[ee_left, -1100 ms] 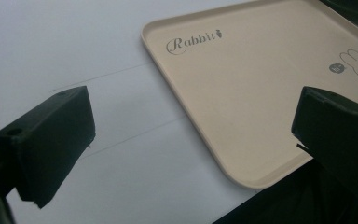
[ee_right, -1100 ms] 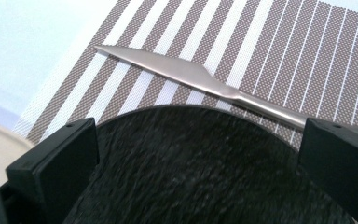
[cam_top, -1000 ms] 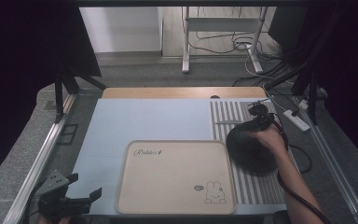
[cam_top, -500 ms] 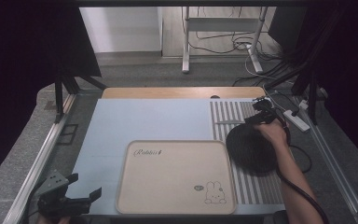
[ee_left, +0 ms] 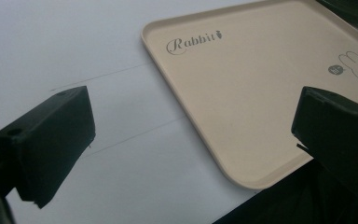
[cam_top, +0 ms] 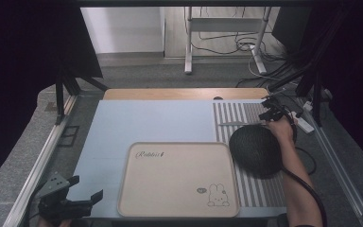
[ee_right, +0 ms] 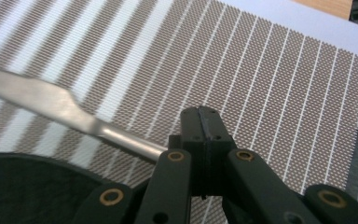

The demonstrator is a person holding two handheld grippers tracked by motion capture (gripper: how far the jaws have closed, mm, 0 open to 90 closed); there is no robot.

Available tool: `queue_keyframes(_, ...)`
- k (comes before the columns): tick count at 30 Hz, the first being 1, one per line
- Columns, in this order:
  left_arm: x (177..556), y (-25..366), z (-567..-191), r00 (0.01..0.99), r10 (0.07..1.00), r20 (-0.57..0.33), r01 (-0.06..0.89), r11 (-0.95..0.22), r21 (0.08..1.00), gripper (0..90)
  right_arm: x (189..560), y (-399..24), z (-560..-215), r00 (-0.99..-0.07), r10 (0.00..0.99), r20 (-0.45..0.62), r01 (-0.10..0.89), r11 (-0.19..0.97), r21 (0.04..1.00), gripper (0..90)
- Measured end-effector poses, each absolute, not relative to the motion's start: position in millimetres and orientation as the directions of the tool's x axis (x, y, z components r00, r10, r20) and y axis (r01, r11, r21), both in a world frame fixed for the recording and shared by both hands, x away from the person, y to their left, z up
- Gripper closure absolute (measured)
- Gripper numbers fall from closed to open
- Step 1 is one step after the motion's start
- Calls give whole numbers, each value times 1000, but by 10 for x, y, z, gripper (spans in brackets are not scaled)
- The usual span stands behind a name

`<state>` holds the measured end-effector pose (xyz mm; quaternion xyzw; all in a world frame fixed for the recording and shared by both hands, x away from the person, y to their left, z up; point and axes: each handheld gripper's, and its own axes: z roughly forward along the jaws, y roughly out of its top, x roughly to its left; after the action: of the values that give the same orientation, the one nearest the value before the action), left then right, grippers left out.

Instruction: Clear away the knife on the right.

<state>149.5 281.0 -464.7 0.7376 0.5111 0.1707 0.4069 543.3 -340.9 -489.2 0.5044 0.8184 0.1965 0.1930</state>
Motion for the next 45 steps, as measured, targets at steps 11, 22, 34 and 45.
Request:
queue_keyframes(11,1485,2808,-4645,418,894,-161,614,-147,776,0,5394,-3620,-4967,-405,904,-136,799,422,429,900)
queue_keyframes(22,1495,2799,-4644,424,892,-154,613,-157,775,0,5271,-3690,-4914,-426,905,-19,850,407,335,900)
queue_keyframes(34,1495,2797,-4643,427,891,-153,611,-159,776,0,5336,-3541,-4682,-447,893,50,804,377,459,397)
queue_keyframes(45,1498,2793,-4644,429,890,-151,610,-162,776,0,5457,-3045,-4799,-421,905,-59,797,400,453,0)
